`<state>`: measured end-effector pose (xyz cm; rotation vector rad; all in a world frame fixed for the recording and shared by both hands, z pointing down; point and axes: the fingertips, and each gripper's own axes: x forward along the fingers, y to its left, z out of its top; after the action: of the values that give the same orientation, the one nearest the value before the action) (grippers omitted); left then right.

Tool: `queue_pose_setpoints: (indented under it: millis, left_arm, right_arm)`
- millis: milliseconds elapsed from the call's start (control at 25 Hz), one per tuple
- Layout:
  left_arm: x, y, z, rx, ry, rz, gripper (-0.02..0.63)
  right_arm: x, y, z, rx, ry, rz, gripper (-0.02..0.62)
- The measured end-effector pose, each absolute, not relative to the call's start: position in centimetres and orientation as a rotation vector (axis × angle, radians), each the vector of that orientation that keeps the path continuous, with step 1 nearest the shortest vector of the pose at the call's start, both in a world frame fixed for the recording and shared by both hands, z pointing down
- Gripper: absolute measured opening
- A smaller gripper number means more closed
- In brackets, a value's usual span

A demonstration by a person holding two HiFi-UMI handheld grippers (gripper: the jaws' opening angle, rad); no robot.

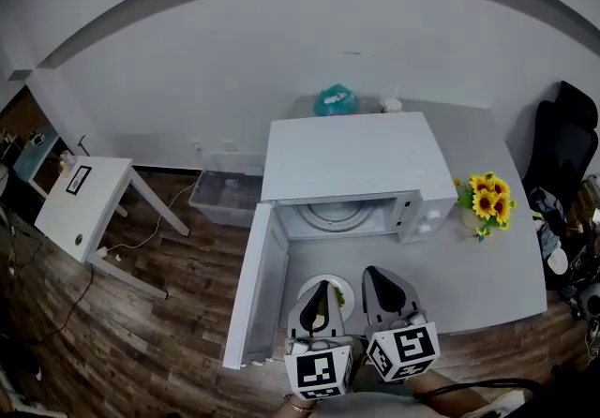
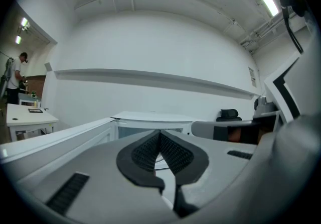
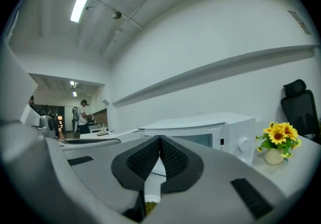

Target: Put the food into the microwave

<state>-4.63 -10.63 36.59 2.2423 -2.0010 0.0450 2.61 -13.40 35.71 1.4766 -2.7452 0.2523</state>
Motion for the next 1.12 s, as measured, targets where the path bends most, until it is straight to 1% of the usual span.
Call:
queue_pose_setpoints:
  millis: [280, 680, 1120]
  left_arm:
    - [-4.4, -12.0, 37.3, 2.153, -2.048, 0.060, 0.002]
    - [-4.9, -11.7, 41.0, 1.985, -2.099, 0.133, 0.002]
    - [-8.4, -11.8, 48.3, 1.760, -2.097, 0.163, 0.002]
  right_arm:
    - [2.5, -15.1, 37.0, 1.369, -2.752, 0.324, 0.015]
    - [2.4, -16.0, 40.4, 1.231, -2.731, 0.406, 0.015]
    - [0.6, -17.3, 49.0, 1.100, -2.596, 0.542, 0.017]
